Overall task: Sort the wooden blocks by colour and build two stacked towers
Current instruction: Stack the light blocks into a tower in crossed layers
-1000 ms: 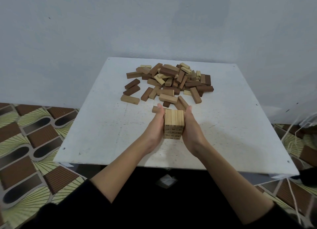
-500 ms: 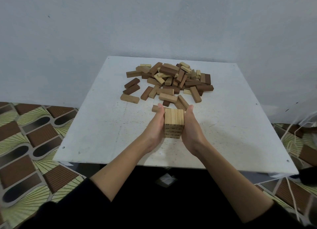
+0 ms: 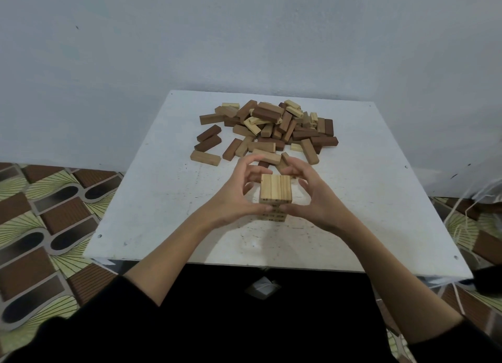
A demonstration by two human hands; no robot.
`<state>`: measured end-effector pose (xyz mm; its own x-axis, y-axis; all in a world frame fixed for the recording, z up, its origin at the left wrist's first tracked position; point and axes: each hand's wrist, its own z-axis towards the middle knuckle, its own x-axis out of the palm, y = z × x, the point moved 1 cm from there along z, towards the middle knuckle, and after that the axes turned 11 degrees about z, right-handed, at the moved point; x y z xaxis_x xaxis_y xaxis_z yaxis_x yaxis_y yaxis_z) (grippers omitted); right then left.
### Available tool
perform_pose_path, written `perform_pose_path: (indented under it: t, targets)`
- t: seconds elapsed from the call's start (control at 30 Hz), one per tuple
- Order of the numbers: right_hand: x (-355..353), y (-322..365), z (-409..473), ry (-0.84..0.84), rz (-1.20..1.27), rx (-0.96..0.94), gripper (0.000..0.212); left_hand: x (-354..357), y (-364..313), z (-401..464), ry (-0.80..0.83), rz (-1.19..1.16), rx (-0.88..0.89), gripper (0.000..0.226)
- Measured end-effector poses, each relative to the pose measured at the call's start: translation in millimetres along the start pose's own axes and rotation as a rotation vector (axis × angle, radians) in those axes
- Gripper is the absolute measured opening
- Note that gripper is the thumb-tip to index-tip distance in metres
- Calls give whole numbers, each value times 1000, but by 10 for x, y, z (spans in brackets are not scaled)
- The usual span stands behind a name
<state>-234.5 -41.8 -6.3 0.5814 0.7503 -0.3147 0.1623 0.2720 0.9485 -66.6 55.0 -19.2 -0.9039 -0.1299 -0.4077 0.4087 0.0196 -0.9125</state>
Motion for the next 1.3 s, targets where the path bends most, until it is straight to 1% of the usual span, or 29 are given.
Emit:
perform_pose_path:
  t: [0.1,0.27,0.43,0.53,0.6,0.77,0.97,1.3]
  targets:
    - [-2,-4,19,-13,-29,-18,87,5,14,22,1,10,3,87]
    - [5,54,16,-19,-58,-63,80,29,16,36,-2,32,-26,92]
    - [7,61,18,-9,-74,-57,78,38,35,40,-9,33,-46,97]
    - [1,69,18,-2,-64,-48,80,38,38,36,-6,21,-46,98]
    - [-2,61,10,15,-46,-37,83,35,44,28,11,23,-47,103]
    - [23,-59,-20,42,-99,23,101,35,123,32,34,63,-92,111]
    - [49,-67,-16,19,-86,17,98,60,163,40,1,77,-86,112]
    - [66,-115,6,-2,-93,23,98,97,179,40,-38,91,-81,109]
